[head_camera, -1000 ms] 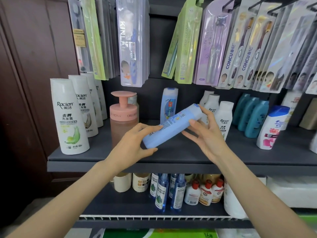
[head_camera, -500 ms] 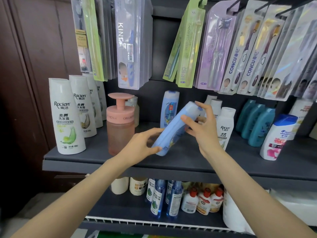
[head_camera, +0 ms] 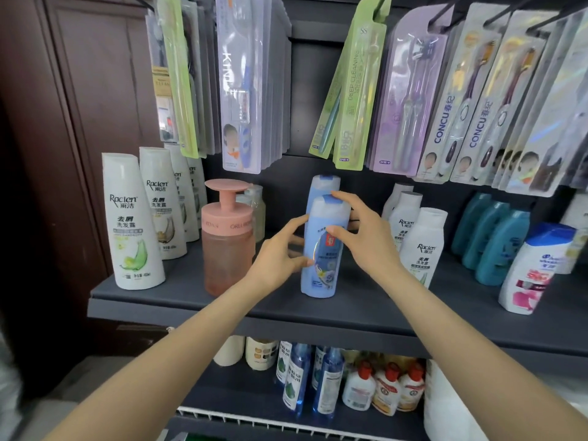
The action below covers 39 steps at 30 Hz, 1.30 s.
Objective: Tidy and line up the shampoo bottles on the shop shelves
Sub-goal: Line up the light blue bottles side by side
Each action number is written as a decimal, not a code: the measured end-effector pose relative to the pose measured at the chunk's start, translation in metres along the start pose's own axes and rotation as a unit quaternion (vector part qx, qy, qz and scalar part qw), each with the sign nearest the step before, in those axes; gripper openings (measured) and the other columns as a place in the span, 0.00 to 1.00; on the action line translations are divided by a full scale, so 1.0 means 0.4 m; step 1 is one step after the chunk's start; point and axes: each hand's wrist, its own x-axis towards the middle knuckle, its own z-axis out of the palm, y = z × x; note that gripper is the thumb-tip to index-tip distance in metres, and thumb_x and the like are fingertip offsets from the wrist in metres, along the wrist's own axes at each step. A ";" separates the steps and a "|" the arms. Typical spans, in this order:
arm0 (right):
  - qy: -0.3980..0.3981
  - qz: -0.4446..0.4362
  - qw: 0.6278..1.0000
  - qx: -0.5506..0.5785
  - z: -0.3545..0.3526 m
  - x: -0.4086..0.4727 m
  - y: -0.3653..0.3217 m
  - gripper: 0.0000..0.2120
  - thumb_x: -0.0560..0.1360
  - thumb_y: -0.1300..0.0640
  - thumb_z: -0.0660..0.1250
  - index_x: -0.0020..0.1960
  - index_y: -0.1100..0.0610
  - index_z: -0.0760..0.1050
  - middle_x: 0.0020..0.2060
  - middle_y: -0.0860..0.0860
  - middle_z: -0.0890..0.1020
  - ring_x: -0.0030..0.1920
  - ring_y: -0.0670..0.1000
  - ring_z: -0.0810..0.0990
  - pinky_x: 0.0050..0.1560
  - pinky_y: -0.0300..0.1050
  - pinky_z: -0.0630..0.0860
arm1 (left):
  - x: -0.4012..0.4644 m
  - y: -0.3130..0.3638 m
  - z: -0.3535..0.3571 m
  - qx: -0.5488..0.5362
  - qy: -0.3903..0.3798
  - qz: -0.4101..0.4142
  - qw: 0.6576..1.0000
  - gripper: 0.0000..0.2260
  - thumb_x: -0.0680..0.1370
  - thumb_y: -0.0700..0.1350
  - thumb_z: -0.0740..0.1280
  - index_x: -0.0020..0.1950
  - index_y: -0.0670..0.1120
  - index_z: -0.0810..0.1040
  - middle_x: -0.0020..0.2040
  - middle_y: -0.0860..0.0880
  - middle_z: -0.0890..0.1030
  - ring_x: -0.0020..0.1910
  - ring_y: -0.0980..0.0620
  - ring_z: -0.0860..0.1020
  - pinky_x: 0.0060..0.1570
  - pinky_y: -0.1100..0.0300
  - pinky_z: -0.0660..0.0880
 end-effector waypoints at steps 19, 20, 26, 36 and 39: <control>0.022 -0.021 1.000 -0.002 0.031 0.011 0.043 0.25 0.75 0.57 0.67 0.68 0.44 0.65 0.56 0.52 0.76 0.51 0.48 0.76 0.53 0.42 0.76 | 0.024 0.021 0.018 0.032 0.047 0.024 0.998 0.30 0.74 0.41 0.70 0.72 0.53 0.60 0.53 0.54 0.75 0.48 0.60 0.76 0.45 0.71 0.75; 0.015 -0.016 0.999 0.024 0.027 0.011 0.044 0.24 0.75 0.55 0.67 0.69 0.44 0.65 0.57 0.50 0.77 0.52 0.47 0.77 0.53 0.40 0.76 | 0.029 0.029 0.013 0.024 0.072 0.032 0.997 0.29 0.75 0.41 0.69 0.72 0.52 0.60 0.54 0.54 0.74 0.51 0.60 0.75 0.43 0.73 0.74; 0.041 0.101 0.987 0.118 -0.009 0.069 0.087 0.12 0.79 0.47 0.58 0.61 0.46 0.72 0.53 0.46 0.79 0.56 0.48 0.77 0.60 0.55 0.75 | 0.096 0.105 -0.021 0.038 0.137 0.098 0.985 0.15 0.79 0.44 0.63 0.66 0.52 0.70 0.57 0.51 0.76 0.52 0.60 0.75 0.48 0.76 0.68; -0.085 0.084 0.992 -0.036 0.011 0.217 0.147 0.22 0.80 0.54 0.58 0.74 0.50 0.61 0.63 0.60 0.71 0.62 0.57 0.73 0.60 0.44 0.68 | 0.137 0.078 -0.026 -0.006 -0.001 0.052 0.999 0.10 0.78 0.47 0.65 0.58 0.57 0.77 0.50 0.51 0.81 0.51 0.51 0.80 0.53 0.56 0.78; -0.117 0.083 0.988 -0.051 0.024 0.238 0.159 0.27 0.79 0.55 0.60 0.76 0.47 0.55 0.67 0.61 0.67 0.66 0.59 0.68 0.66 0.46 0.64 | 0.131 0.069 -0.025 0.005 0.006 0.060 0.998 0.11 0.78 0.47 0.65 0.59 0.56 0.76 0.52 0.49 0.81 0.50 0.49 0.80 0.54 0.50 0.78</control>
